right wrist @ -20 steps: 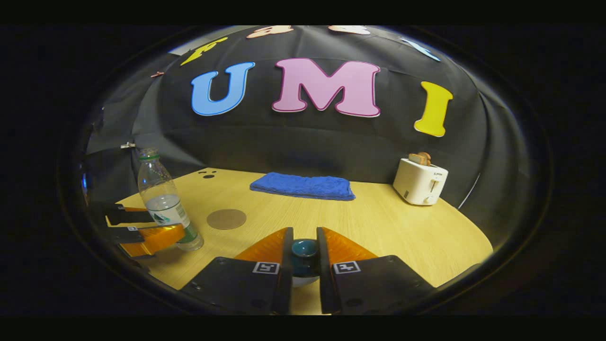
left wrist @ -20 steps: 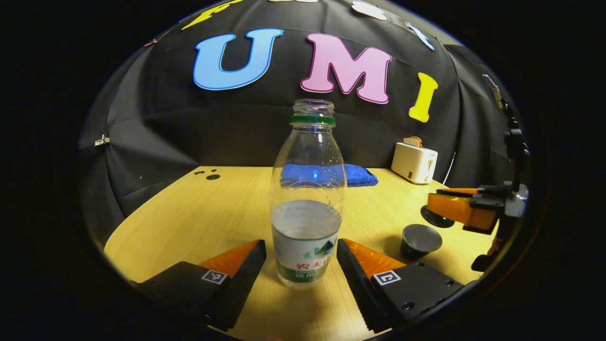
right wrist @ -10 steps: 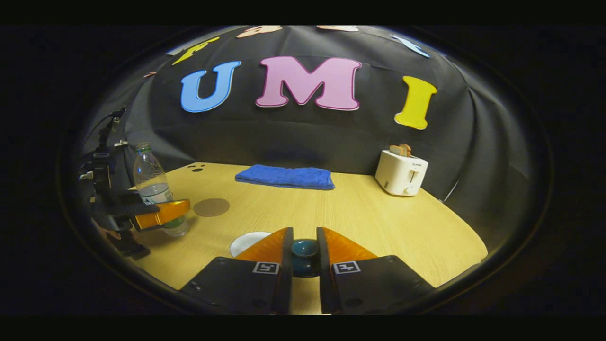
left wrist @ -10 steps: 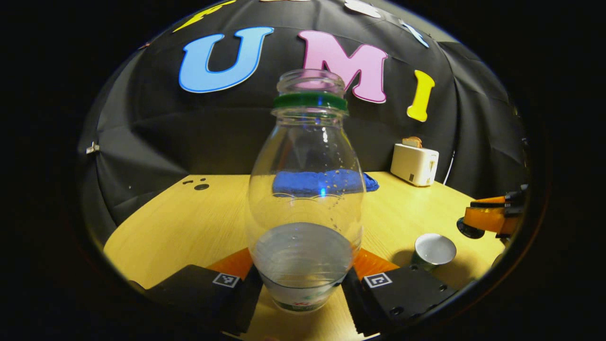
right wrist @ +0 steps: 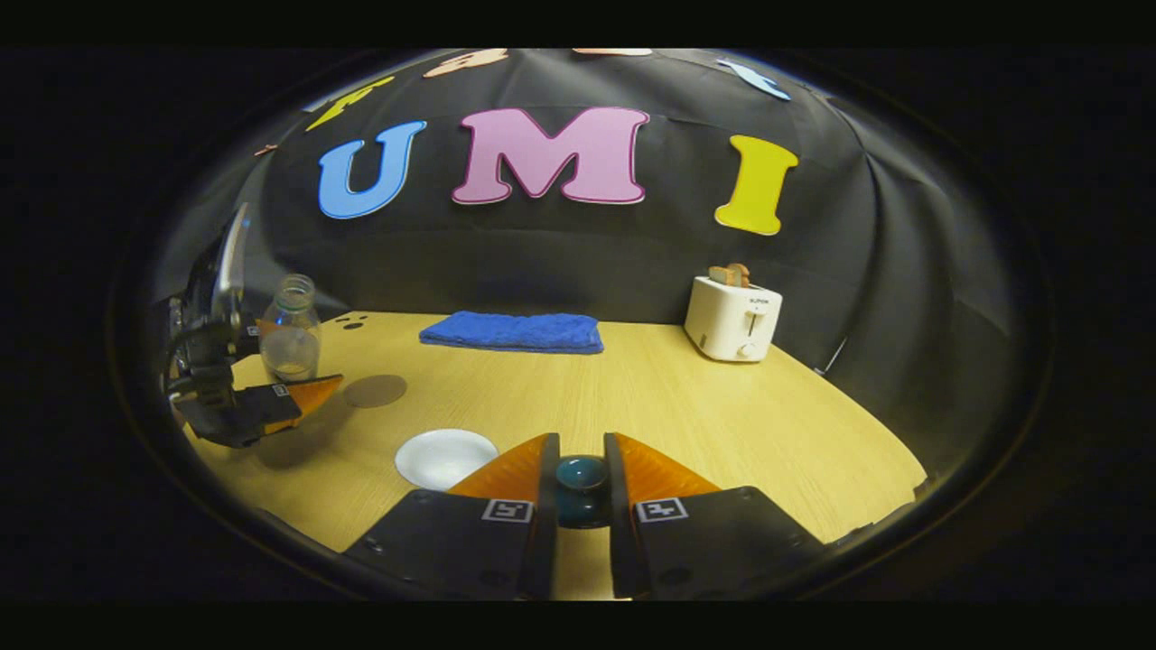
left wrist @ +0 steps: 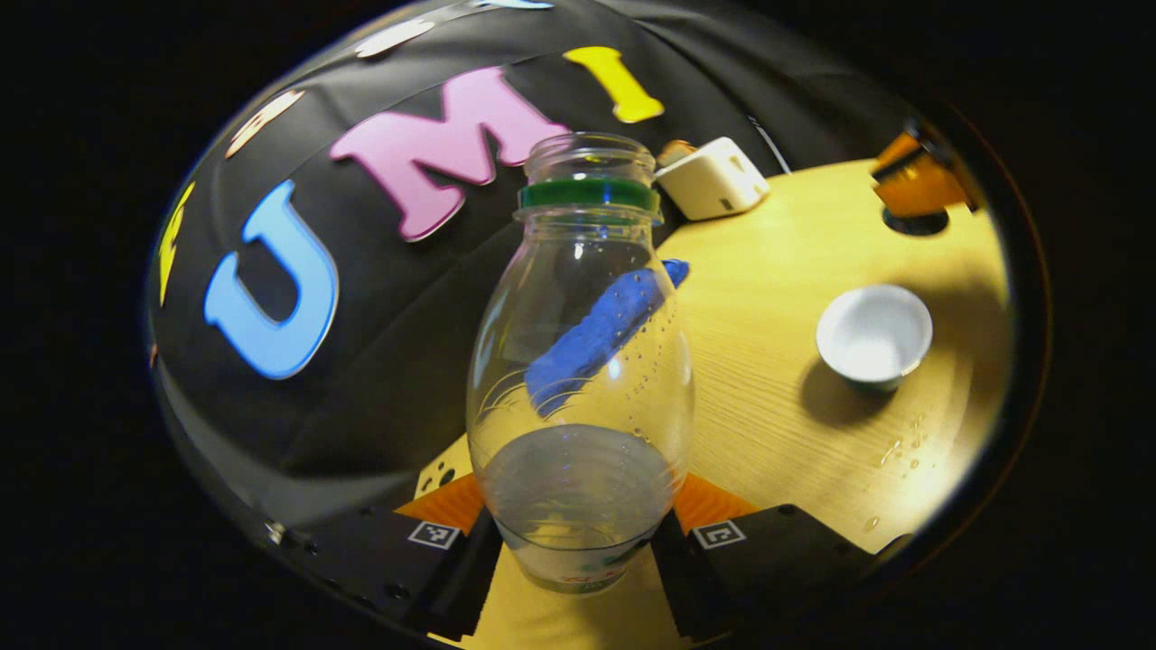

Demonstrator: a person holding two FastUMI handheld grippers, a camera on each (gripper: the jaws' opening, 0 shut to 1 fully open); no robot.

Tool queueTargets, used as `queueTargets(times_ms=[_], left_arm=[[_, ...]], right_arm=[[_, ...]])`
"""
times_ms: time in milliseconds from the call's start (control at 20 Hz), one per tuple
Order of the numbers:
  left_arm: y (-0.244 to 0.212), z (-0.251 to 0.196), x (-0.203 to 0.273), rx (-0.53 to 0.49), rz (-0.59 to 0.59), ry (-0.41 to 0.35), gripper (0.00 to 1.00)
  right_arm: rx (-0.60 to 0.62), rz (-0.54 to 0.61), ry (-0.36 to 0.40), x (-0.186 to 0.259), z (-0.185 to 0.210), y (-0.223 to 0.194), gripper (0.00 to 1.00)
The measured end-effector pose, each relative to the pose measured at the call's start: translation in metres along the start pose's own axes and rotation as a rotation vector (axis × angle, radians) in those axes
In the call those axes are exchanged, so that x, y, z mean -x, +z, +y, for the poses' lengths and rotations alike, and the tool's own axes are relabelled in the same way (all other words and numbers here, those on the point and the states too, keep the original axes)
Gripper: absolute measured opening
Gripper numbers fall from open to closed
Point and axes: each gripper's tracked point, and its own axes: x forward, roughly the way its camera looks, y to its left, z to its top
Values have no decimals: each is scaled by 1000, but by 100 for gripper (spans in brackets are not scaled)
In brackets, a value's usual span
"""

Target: Open the teacup lid with one hand, grasp the water bottle and pour water into the teacup with the other hand; after pouring, place the water bottle on the coaster and then close the teacup lid.

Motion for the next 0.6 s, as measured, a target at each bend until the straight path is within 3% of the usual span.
queueTargets(times_ms=[100,150,600], left_arm=[[1,-7,-6,-158,-9,-22,78],[4,-12,-7,-218,-14,-36,78],[15,-27,-16,-532,-57,-60,77]], right_arm=[[1,-2,-6,2,-8,-1,26],[0,-3,-8,3,-11,-2,31],[-12,6,-31,1,-34,-10,31]])
